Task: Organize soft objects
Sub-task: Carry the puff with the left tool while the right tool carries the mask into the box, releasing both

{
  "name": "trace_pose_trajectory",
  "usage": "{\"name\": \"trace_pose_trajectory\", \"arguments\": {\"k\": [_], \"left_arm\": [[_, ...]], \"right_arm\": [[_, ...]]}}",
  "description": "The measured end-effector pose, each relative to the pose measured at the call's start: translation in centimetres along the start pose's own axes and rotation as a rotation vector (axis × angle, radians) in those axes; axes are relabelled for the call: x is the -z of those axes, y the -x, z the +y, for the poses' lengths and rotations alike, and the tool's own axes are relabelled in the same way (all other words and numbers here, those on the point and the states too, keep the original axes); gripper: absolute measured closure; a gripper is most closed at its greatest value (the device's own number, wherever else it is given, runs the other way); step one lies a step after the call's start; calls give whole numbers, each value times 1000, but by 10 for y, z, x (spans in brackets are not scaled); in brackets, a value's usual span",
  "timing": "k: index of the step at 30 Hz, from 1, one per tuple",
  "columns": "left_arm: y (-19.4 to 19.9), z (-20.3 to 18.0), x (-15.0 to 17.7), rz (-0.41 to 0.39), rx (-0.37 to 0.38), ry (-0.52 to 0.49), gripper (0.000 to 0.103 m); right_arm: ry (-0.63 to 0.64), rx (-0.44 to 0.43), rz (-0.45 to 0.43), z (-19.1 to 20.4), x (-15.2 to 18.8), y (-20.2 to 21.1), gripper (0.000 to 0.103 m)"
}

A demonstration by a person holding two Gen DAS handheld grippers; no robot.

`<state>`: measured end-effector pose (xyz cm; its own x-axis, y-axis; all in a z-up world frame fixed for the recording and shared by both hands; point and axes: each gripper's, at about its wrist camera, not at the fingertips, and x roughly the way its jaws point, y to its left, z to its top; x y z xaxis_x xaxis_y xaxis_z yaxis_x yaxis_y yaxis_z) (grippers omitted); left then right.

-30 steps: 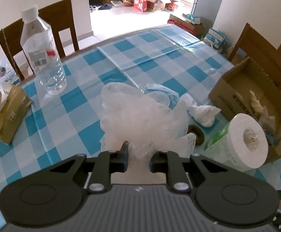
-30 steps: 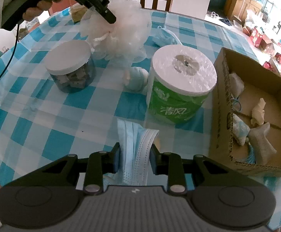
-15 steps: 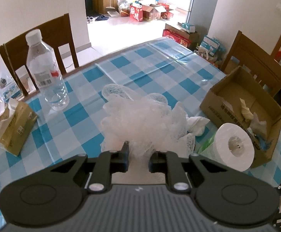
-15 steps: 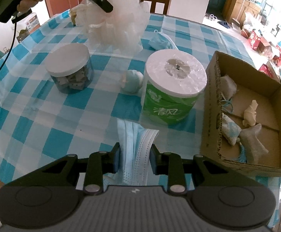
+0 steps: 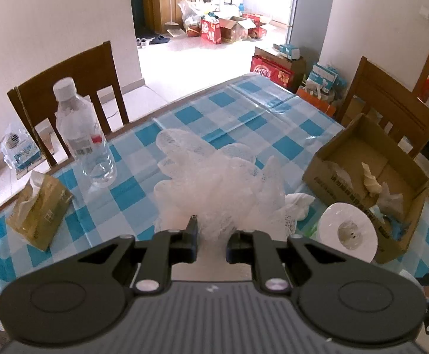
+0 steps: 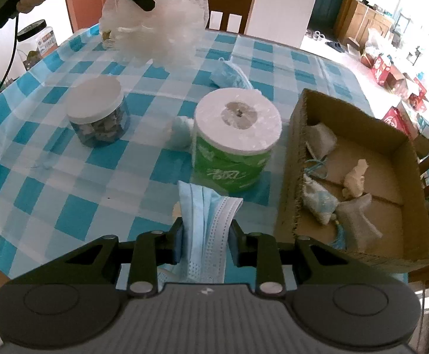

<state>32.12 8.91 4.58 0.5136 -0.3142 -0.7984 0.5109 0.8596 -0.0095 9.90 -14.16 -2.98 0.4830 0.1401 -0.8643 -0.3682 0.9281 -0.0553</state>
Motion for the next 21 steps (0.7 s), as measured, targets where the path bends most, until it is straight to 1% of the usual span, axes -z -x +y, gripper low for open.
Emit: {"name": "trace_pose_trajectory", "arguments": {"k": [6, 12, 16, 21], "left_arm": [[14, -13, -12, -26, -5, -22, 89], [29, -39, -37, -74, 4, -57, 89], [29, -69, -56, -96, 28, -98, 89], [10, -113, -75, -89, 83, -140, 89]], "right_arm": [[0, 18, -32, -18, -1, 12, 69], [-11, 50, -73, -45, -1, 25, 69], [-32, 70, -92, -68, 1, 30, 69], [-65, 80, -96, -96, 11, 32, 69]]}}
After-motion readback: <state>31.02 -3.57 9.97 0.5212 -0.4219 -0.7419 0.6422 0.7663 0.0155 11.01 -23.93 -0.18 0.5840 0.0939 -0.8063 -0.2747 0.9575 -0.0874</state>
